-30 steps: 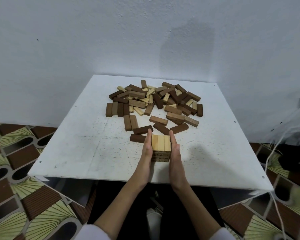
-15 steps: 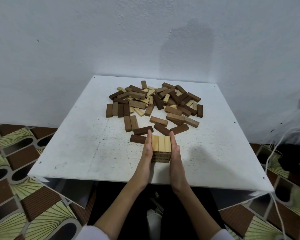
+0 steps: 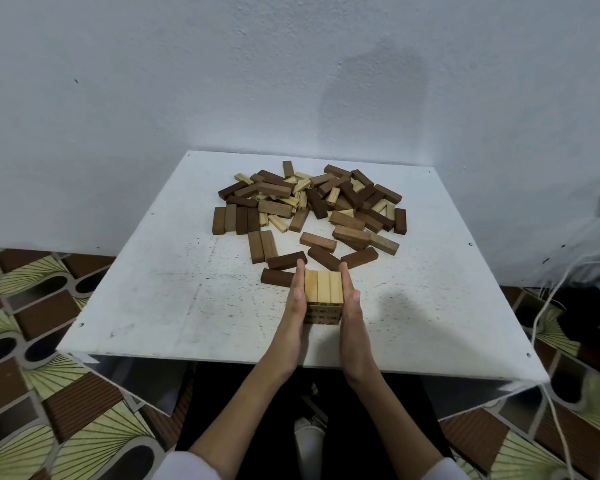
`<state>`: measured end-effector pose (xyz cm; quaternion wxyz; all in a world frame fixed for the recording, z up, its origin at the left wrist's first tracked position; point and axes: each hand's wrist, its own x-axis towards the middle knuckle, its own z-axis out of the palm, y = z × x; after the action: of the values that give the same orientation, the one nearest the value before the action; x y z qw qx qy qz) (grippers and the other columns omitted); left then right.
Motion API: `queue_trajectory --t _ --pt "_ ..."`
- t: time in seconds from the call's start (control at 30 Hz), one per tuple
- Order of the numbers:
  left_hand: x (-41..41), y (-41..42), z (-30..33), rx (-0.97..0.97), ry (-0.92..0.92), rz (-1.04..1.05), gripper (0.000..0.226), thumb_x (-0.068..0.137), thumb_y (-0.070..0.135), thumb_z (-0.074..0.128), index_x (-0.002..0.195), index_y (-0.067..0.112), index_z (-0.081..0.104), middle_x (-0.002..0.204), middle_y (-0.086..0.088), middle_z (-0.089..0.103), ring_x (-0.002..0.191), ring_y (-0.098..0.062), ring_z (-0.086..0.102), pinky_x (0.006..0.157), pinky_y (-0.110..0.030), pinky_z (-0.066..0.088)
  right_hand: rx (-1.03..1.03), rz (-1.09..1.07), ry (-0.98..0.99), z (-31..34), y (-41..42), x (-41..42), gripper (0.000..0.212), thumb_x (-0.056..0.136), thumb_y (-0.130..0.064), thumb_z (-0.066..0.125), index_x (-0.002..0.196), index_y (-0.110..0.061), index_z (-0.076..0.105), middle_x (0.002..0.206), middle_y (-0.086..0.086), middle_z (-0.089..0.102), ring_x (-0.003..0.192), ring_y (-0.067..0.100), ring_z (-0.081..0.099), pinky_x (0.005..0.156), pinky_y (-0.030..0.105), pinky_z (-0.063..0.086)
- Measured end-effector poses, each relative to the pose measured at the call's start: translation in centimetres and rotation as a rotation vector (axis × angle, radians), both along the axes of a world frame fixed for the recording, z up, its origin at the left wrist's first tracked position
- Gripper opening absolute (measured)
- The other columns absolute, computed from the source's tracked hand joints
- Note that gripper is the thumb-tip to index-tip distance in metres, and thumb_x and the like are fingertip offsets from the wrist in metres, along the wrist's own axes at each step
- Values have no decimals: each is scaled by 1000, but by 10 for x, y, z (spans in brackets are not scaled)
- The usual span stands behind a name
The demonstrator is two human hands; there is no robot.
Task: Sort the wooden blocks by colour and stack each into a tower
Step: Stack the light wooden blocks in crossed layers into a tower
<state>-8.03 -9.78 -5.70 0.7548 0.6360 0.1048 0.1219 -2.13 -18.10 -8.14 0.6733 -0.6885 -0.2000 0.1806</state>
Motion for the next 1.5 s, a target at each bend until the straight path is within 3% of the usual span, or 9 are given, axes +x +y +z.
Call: queue_trajectory --t 0.33,0.47,0.63,0.77,0.97,1.13,1.23,1.4,1.5 --pt "0 1 -2 -13 6 40 108 60 92 38 149 38 9 156 15 9 120 28 23 86 2 33 9 -2 9 -2 0 1 82 78 -82 17 148 -39 13 156 -14 15 142 2 15 118 38 18" --pt "1 0 5 -50 -38 118 104 64 88 40 147 27 20 138 24 29 108 30 37 79 3 36 32 -37 44 4 -2 3 64 92 -63 12 148 -34 18 155 -17 16 131 -19 19 101 1 23" --pt "7 20 11 111 -50 368 65 83 74 31 128 30 46 131 11 50 121 3 45 91 -4 37 80 -138 -20 24 -9 23 51 89 -54 19 133 -37 39 136 -24 40 127 -5 38 101 18 29" --pt "25 63 22 356 -12 545 17 97 20 46 109 20 57 112 5 58 103 -3 53 87 -17 46 78 -185 -147 60 -5 61 21 99 -20 41 104 -28 60 113 -5 62 105 9 58 86 21 46" --pt "67 128 14 818 183 459 21 92 2 49 107 4 64 110 -9 60 102 -15 51 84 -17 38 -405 173 -409 96 47 114 17 93 -9 53 96 -20 65 99 -9 62 95 10 58 82 23 49" --pt "86 149 -1 1169 222 322 28 95 9 46 118 2 60 129 -10 52 119 -25 39 99 -29 31 -766 500 -798 84 101 139 27 92 -4 48 113 -7 64 120 6 58 111 19 52 87 21 38" --pt "93 154 -3 1318 257 274 34 96 14 41 123 2 57 135 -11 48 116 -30 40 100 -36 35 -880 660 -939 70 123 145 35 90 -2 47 123 -3 57 127 13 53 120 28 45 98 32 36" --pt "105 157 1 1401 382 222 31 96 17 39 118 11 61 137 0 45 122 -22 33 95 -34 26 -1079 624 -1237 55 138 147 29 93 -24 51 113 -6 63 121 11 51 118 30 38 89 38 35" --pt "112 160 8 1341 354 220 27 94 12 43 105 4 65 130 -4 53 116 -23 38 90 -33 31 -990 562 -1198 51 142 148 24 86 -22 64 102 -5 60 117 12 49 110 30 43 84 35 35"
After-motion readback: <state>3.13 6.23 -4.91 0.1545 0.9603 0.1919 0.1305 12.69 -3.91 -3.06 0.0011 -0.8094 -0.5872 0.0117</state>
